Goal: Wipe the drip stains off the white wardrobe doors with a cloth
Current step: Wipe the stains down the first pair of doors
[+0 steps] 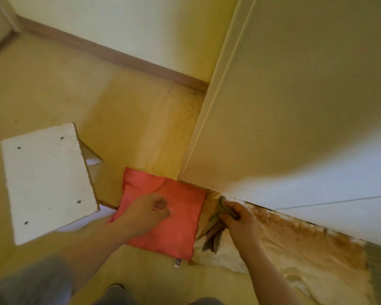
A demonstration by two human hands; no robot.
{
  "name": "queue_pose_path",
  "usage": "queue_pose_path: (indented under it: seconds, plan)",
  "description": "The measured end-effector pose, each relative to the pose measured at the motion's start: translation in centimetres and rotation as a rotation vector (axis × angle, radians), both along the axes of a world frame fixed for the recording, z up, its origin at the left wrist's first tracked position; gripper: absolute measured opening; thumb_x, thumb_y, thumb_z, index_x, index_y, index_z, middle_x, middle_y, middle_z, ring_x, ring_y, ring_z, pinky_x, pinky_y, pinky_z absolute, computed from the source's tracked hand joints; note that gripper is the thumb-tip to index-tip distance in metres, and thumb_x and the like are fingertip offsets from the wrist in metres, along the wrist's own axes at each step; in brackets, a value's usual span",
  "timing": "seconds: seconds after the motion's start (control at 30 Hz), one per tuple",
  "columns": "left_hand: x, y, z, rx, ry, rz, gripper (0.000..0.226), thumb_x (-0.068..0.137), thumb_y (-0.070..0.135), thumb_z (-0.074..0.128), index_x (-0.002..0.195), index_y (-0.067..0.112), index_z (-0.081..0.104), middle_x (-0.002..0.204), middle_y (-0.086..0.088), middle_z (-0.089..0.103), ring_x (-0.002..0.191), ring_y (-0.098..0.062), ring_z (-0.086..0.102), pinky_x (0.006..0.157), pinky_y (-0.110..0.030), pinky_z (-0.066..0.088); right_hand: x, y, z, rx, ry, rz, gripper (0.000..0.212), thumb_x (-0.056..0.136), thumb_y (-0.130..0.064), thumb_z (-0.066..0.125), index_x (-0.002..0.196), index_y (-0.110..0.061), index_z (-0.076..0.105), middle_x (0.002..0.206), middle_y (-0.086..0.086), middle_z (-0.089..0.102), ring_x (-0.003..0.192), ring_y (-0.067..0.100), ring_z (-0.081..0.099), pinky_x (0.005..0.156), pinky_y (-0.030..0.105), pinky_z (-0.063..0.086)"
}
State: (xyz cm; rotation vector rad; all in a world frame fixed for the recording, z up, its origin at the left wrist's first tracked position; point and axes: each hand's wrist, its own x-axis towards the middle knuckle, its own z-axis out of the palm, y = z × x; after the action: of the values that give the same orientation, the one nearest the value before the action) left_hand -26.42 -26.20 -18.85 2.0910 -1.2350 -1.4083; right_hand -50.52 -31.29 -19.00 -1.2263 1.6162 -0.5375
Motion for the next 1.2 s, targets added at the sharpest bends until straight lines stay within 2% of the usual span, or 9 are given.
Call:
queue_pose_path:
  seconds: [0.17, 0.27, 0.43, 0.57, 0.63, 0.83, 0.97, 1.1, 1.2]
  plan:
    - [0.5, 1.4, 11.6, 0.027, -0.001, 0.027, 0.03, 0.094, 0.02, 0.067, 0.122, 0.011, 0.063, 0.111, 0.001, 0.062, 0.108, -0.015, 0.059, 0.083, -0.02, 0.038, 1.1, 1.3, 11.7, 0.051, -0.081, -0.039, 0.027, 0.089, 0.009, 0.056, 0.087, -0.015, 0.068, 0.084, 0.01, 0.068, 0.084, 0.029, 0.065, 0.08, 0.047, 0.054]
    - [0.0, 2.3, 19.0, 0.033, -0.012, 0.022, 0.033, 0.095, 0.022, 0.065, 0.126, 0.011, 0.061, 0.118, -0.001, 0.062, 0.105, -0.012, 0.054, 0.086, -0.02, 0.036, 1.1, 2.4, 20.5, 0.022, -0.15, -0.045, 0.024, 0.089, 0.01, 0.057, 0.087, -0.012, 0.068, 0.08, 0.007, 0.069, 0.078, 0.02, 0.064, 0.077, 0.045, 0.055]
    - [-0.7, 3.6, 32.1, 0.005, -0.002, -0.054, 0.031, 0.095, 0.024, 0.064, 0.124, 0.013, 0.062, 0.115, 0.004, 0.062, 0.108, -0.011, 0.057, 0.088, -0.021, 0.039, 0.0, 5.3, 35.6, -0.015, -0.242, -0.044, 0.017, 0.091, 0.006, 0.058, 0.092, -0.007, 0.068, 0.078, 0.002, 0.072, 0.075, 0.015, 0.067, 0.068, 0.025, 0.056]
    - [-1.2, 3.2, 44.3, -0.073, 0.003, -0.111, 0.022, 0.096, 0.027, 0.064, 0.117, 0.021, 0.063, 0.108, 0.009, 0.063, 0.102, -0.008, 0.058, 0.075, -0.008, 0.039, -1.8, 7.3, 47.9, -0.055, -0.332, -0.154, 0.013, 0.092, -0.005, 0.062, 0.093, -0.01, 0.073, 0.086, 0.017, 0.071, 0.083, 0.034, 0.066, 0.077, 0.044, 0.055]
    - [-2.6, 3.1, 52.1, -0.166, 0.001, -0.169, 0.021, 0.095, 0.025, 0.065, 0.115, 0.019, 0.064, 0.1, 0.013, 0.061, 0.096, -0.006, 0.059, 0.071, -0.005, 0.037, -4.3, 9.3, 55.2, -0.084, -0.451, -0.257, 0.011, 0.091, -0.009, 0.062, 0.09, -0.008, 0.073, 0.078, 0.019, 0.065, 0.075, 0.034, 0.057, 0.071, 0.046, 0.048]
    - [-5.8, 2.8, 62.3, -0.384, -0.004, -0.241, 0.018, 0.095, 0.028, 0.065, 0.113, 0.023, 0.064, 0.1, 0.017, 0.061, 0.09, 0.007, 0.056, 0.069, -0.001, 0.038, -8.0, 12.3, 65.0, -0.152, -0.775, -0.346, 0.034, 0.088, -0.035, 0.055, 0.103, -0.004, 0.06, 0.09, 0.016, 0.054, 0.081, 0.029, 0.055, 0.071, 0.039, 0.052]
    - [-11.0, 3.6, 68.2, -0.507, 0.02, -0.287, 0.021, 0.095, 0.028, 0.065, 0.115, 0.023, 0.064, 0.107, 0.012, 0.064, 0.092, 0.007, 0.056, 0.07, -0.002, 0.04, -13.0, 14.6, 69.9, -0.277, -0.78, -0.328, 0.046, 0.099, -0.036, 0.044, 0.105, 0.006, 0.061, 0.082, 0.027, 0.055, 0.069, 0.034, 0.055, 0.063, 0.042, 0.05]
    - [-17.4, 5.1, 71.8, -0.579, 0.058, -0.284, 0.018, 0.093, 0.028, 0.067, 0.111, 0.026, 0.065, 0.105, 0.011, 0.067, 0.095, -0.001, 0.062, 0.073, -0.008, 0.042, -19.1, 17.2, 74.2, -0.322, -0.781, -0.362, 0.047, 0.097, -0.036, 0.046, 0.082, 0.005, 0.064, 0.058, 0.021, 0.053, 0.053, 0.033, 0.054, 0.058, 0.039, 0.049]
    - [-22.9, 6.5, 73.8, -0.609, 0.102, -0.306, 0.016, 0.092, 0.028, 0.068, 0.108, 0.029, 0.065, 0.106, 0.009, 0.069, 0.1, -0.008, 0.065, 0.079, -0.015, 0.046, -24.5, 18.9, 75.9, -0.311, -0.797, -0.451, 0.042, 0.098, -0.035, 0.048, 0.093, 0.003, 0.065, 0.067, 0.021, 0.06, 0.055, 0.032, 0.056, 0.055, 0.039, 0.05]
